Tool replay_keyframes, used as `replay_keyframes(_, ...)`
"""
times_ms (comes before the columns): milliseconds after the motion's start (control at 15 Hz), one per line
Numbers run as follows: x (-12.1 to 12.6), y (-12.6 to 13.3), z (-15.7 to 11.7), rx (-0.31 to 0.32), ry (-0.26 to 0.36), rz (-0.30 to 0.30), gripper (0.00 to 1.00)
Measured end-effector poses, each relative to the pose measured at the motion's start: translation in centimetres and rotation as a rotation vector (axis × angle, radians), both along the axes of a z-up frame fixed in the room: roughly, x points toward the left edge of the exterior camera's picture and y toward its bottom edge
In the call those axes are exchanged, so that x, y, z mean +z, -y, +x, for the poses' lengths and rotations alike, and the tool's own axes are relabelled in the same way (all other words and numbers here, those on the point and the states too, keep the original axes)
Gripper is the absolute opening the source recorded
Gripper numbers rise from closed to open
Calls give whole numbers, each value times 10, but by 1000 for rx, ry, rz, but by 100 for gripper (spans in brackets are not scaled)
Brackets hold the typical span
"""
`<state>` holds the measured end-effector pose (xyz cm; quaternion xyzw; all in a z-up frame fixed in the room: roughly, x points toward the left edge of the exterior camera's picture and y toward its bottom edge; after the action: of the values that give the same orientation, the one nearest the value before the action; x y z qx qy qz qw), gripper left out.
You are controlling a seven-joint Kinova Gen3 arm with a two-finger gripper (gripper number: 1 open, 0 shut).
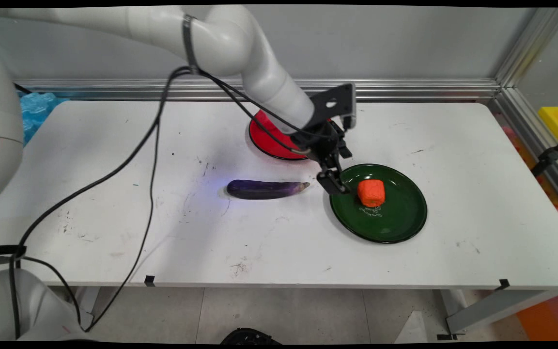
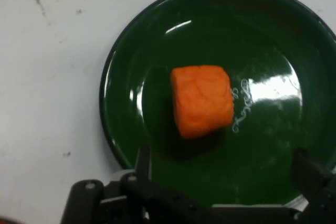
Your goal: Pick up the mandarin from the green plate
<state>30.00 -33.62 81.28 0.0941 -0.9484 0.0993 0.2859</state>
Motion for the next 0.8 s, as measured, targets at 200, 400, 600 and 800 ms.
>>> replay_keyframes(200,-14,9,-17,-6,9,-1,100)
replay_keyframes(400,-28,18,-32,-7,17,4,100)
replay_keyframes(600,-39,23,-43,-6,21,16,100)
replay_keyframes(800,-46,28,-52,-2,25,21,0)
